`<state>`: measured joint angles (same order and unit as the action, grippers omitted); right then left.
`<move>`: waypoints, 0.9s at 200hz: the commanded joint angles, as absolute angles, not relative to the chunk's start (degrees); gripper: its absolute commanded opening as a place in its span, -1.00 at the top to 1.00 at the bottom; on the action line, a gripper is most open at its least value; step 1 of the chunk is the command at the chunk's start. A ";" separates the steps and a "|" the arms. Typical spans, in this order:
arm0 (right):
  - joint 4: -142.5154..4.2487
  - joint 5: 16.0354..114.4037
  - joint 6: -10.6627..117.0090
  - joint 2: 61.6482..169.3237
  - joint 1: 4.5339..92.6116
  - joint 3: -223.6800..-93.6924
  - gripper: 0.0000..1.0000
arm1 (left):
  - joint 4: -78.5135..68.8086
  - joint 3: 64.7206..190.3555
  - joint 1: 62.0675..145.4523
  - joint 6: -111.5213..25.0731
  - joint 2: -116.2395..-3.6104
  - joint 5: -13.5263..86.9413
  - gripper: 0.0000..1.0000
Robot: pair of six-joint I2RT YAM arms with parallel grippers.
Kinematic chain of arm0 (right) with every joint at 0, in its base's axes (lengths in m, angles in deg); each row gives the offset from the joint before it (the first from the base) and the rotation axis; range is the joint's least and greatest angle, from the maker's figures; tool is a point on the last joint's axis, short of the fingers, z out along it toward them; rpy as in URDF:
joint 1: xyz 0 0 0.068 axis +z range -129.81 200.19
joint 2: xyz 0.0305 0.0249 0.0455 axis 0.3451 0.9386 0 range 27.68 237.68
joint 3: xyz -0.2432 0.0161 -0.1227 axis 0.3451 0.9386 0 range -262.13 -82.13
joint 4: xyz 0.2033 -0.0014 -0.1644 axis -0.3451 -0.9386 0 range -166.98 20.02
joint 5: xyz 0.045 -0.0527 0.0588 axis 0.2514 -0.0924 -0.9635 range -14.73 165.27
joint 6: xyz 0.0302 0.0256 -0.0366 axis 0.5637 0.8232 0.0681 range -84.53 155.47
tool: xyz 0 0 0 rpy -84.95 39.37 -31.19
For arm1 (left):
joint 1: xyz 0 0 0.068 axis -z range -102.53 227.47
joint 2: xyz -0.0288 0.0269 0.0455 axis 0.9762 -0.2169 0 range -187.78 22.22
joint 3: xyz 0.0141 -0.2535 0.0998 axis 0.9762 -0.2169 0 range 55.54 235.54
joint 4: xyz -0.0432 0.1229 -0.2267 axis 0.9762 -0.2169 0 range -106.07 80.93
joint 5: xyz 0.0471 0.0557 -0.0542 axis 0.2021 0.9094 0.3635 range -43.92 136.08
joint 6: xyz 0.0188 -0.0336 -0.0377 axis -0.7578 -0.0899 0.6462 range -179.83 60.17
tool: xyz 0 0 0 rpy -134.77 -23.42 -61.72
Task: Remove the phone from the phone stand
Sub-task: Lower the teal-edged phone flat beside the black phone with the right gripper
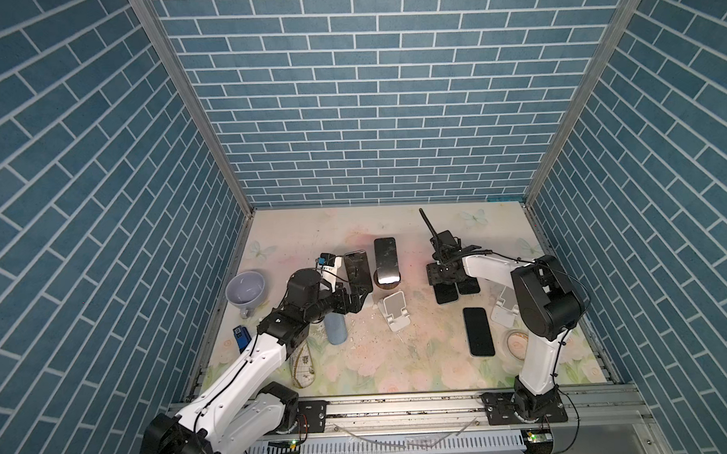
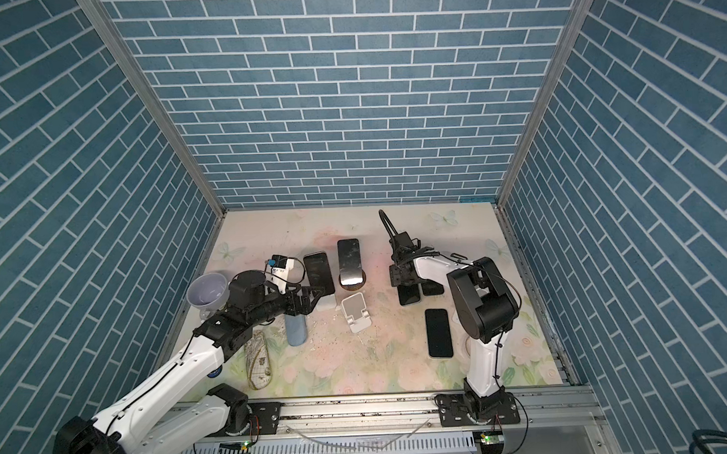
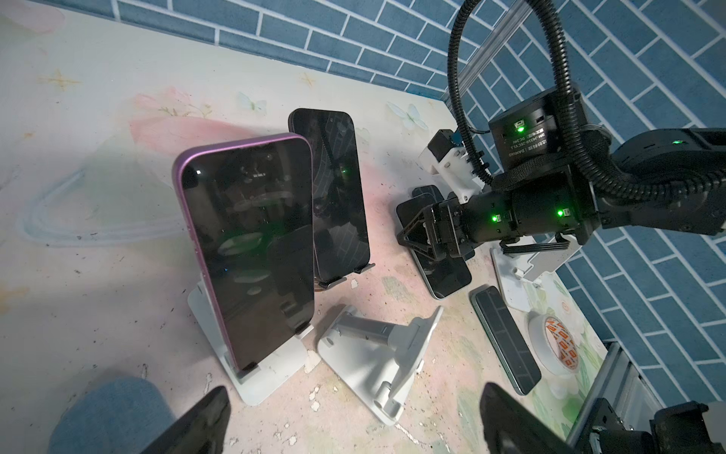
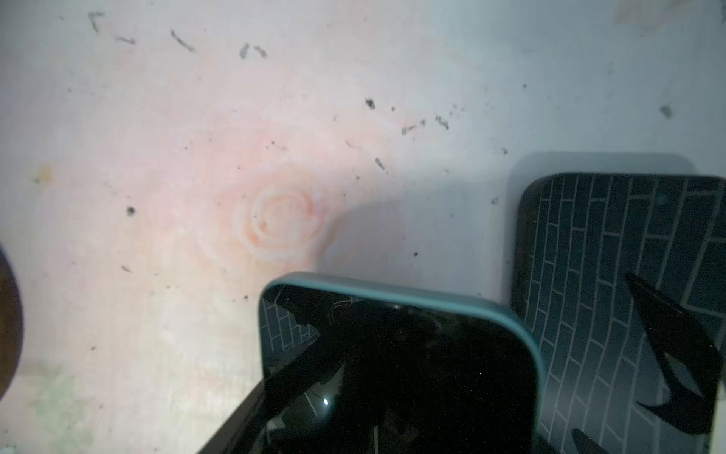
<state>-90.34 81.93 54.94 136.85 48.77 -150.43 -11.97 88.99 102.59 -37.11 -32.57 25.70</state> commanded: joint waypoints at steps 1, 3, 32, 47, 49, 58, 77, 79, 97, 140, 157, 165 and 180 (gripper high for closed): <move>-90.16 82.14 54.80 138.94 48.61 -152.62 -0.14 | -11.80 90.43 102.33 -36.90 -32.84 26.13 -0.99; -90.17 82.09 54.85 139.02 48.59 -152.62 -0.14 | -11.80 90.43 102.34 -36.89 -32.86 26.13 -0.99; -90.15 82.06 55.47 139.74 48.65 -152.50 -0.16 | -11.80 90.43 102.30 -36.81 -32.93 26.19 -0.99; -89.95 82.27 55.89 139.88 48.67 -152.27 -0.18 | -11.71 90.26 102.29 -36.79 -32.91 26.17 -0.99; -90.01 82.34 55.91 139.91 48.67 -152.14 -0.18 | -11.64 90.26 102.27 -36.73 -32.83 26.18 -0.99; -90.17 82.69 56.12 139.92 48.67 -152.07 -0.19 | -11.53 90.09 102.34 -36.55 -32.86 26.22 -0.99; -90.94 83.70 56.46 139.93 48.67 -151.82 -0.24 | -11.36 89.92 102.27 -36.37 -32.94 26.16 -0.99; -90.95 83.73 56.52 139.92 48.71 -151.72 -0.24 | -11.36 89.91 102.32 -36.36 -32.92 26.18 -0.99; -91.17 84.22 56.79 139.62 48.67 -151.19 -0.26 | -11.18 89.82 102.33 -36.23 -32.91 26.04 -0.99; -92.00 83.93 57.86 139.57 48.75 -150.84 -0.30 | -10.65 89.50 102.32 -35.85 -32.96 25.98 -0.99; -92.50 83.00 58.01 139.66 48.71 -150.96 -0.33 | -10.65 89.46 102.32 -35.84 -32.88 25.90 -0.99; -92.77 82.64 58.10 139.59 48.75 -151.00 -0.34 | -10.66 89.38 102.25 -35.84 -32.77 25.89 -0.99; -92.93 82.36 58.49 139.40 48.75 -150.98 -0.35 | -10.57 89.20 102.33 -35.84 -32.60 25.99 -0.99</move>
<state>-88.94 82.17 56.71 137.72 48.75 -150.97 -11.77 88.99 102.59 -36.02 -32.87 25.68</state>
